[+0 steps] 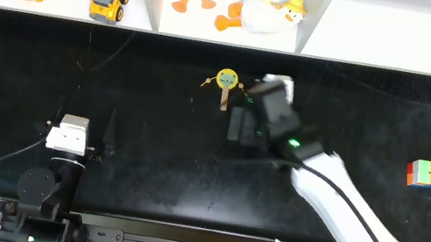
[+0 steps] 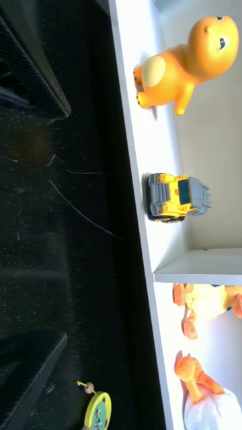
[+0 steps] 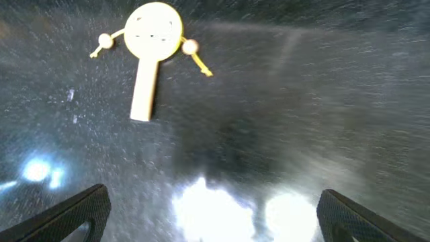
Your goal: Store Toys
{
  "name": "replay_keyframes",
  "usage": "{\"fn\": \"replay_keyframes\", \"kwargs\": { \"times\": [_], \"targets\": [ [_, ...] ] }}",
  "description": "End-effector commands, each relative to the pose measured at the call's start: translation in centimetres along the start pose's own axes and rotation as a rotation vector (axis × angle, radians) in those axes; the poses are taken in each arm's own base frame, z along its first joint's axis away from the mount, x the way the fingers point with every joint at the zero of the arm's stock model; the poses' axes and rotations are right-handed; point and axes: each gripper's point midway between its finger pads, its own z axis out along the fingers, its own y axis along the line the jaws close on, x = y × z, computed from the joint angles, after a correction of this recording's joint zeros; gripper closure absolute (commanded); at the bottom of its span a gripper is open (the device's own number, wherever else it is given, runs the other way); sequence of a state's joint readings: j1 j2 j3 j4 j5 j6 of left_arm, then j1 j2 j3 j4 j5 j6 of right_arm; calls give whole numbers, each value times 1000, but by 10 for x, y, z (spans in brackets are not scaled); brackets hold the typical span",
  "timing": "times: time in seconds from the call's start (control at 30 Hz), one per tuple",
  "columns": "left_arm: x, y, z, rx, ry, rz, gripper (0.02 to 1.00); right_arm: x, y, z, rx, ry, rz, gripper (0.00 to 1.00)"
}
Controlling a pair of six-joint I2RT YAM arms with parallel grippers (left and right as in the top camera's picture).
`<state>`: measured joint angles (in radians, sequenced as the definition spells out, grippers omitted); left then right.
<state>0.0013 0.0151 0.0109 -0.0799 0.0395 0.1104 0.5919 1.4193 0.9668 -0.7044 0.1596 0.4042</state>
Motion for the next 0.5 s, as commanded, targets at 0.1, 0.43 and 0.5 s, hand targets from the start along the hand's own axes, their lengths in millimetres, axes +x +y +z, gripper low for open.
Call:
{"fn": "replay_keyframes", "kwargs": {
  "times": [0.1, 0.43, 0.5],
  "targets": [
    [-1, 0, -1, -3, -6, -10, 20, -28, 29, 27, 107, -69, 36, 3],
    [-1, 0, -1, -3, -7, -10, 20, -40, 52, 77, 121, -30, 83, 60],
    [-1, 0, -1, -3, -6, -10, 20, -39, 54, 85, 122, -17, 96, 64]
  ]
}}
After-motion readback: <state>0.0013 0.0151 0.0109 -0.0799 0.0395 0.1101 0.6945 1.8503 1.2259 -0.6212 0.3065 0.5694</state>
